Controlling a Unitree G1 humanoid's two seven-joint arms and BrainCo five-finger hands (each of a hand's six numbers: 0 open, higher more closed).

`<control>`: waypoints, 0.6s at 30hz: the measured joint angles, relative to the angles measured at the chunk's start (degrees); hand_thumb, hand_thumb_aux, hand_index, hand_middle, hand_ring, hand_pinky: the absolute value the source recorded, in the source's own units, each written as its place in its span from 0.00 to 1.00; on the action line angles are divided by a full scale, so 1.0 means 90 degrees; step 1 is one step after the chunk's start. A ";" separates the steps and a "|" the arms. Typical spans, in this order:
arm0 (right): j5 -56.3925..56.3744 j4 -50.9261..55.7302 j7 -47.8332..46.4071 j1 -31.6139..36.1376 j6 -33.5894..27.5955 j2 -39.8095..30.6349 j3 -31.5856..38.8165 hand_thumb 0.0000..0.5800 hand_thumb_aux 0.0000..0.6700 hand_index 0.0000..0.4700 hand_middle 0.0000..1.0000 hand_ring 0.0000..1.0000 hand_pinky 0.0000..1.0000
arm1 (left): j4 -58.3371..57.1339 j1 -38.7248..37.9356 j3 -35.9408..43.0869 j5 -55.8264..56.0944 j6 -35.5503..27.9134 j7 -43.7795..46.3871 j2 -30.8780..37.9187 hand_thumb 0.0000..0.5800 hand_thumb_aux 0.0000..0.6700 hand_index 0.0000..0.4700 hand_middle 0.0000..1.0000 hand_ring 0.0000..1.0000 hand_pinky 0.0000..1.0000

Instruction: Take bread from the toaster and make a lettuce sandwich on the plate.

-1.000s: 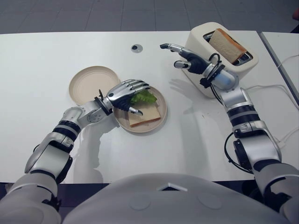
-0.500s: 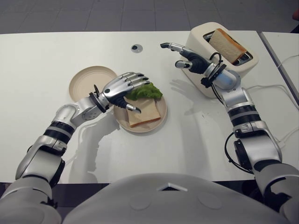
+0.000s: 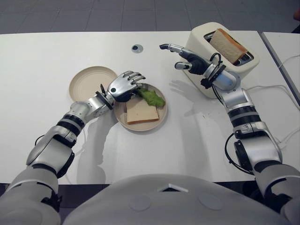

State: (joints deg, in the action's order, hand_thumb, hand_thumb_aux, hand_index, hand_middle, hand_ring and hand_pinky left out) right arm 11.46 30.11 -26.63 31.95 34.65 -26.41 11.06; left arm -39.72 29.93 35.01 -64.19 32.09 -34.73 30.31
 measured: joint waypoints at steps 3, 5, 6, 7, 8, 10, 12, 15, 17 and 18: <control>0.0003 0.0003 0.0007 0.0000 0.0013 0.0002 0.0000 0.00 0.00 0.00 0.00 0.00 0.00 | 0.0239 -0.0035 -0.0115 0.0412 0.0463 -0.0138 0.0067 1.00 1.00 1.00 0.13 0.13 0.13; 0.0005 0.0004 0.0014 -0.0001 0.0035 0.0002 0.0000 0.00 0.00 0.00 0.00 0.00 0.00 | 0.0501 -0.0071 -0.0264 0.0746 0.0779 -0.0117 0.0177 1.00 1.00 1.00 0.13 0.13 0.13; 0.0005 0.0004 0.0016 -0.0002 0.0042 0.0002 0.0000 0.00 0.00 0.00 0.00 0.00 0.00 | 0.0629 -0.0139 -0.0349 0.0910 0.0950 -0.0062 0.0305 1.00 1.00 1.00 0.13 0.13 0.13; 0.0006 0.0004 0.0017 -0.0002 0.0047 0.0002 0.0000 0.00 0.00 0.00 0.00 0.00 0.00 | 0.0707 -0.0187 -0.0411 0.1024 0.1035 0.0001 0.0382 1.00 1.00 1.00 0.12 0.12 0.12; 0.0006 0.0003 0.0018 -0.0002 0.0051 0.0002 0.0000 0.00 0.00 0.00 0.00 0.00 0.00 | 0.0779 -0.0230 -0.0440 0.1046 0.1071 0.0052 0.0442 1.00 1.00 1.00 0.12 0.12 0.12; 0.0008 0.0004 0.0022 -0.0003 0.0055 0.0001 0.0000 0.00 0.00 0.00 0.00 0.00 0.00 | 0.0939 -0.0352 -0.0463 0.1151 0.1189 0.0223 0.0559 1.00 1.00 1.00 0.12 0.12 0.12; 0.0014 0.0004 0.0039 -0.0005 0.0060 -0.0001 0.0000 0.00 0.00 0.00 0.00 0.00 0.00 | 0.1102 -0.0535 -0.0508 0.1337 0.1346 0.0542 0.0654 1.00 1.00 1.00 0.11 0.11 0.11; 0.0054 0.0004 0.0048 -0.0011 0.0063 -0.0003 0.0000 0.00 0.00 0.00 0.00 0.00 0.00 | 0.1219 -0.0702 -0.0554 0.1534 0.1411 0.1125 0.0870 1.00 1.00 1.00 0.11 0.11 0.11; 0.0056 0.0004 0.0047 -0.0013 0.0066 -0.0002 0.0001 0.00 0.00 0.00 0.00 0.00 0.00 | 0.1228 -0.0822 -0.0562 0.1588 0.1402 0.1442 0.0982 0.51 0.30 0.30 0.10 0.10 0.10; 0.0059 0.0004 0.0047 -0.0016 0.0066 -0.0002 0.0002 0.00 0.00 0.00 0.00 0.00 0.00 | 0.1226 -0.0856 -0.0563 0.1592 0.1382 0.1553 0.1005 0.00 0.00 0.00 0.09 0.09 0.09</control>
State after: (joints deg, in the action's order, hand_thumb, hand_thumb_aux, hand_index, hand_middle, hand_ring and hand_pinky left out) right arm 11.99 30.15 -26.21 31.81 35.25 -26.43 11.07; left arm -28.69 22.23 29.94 -49.86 44.54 -20.75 39.36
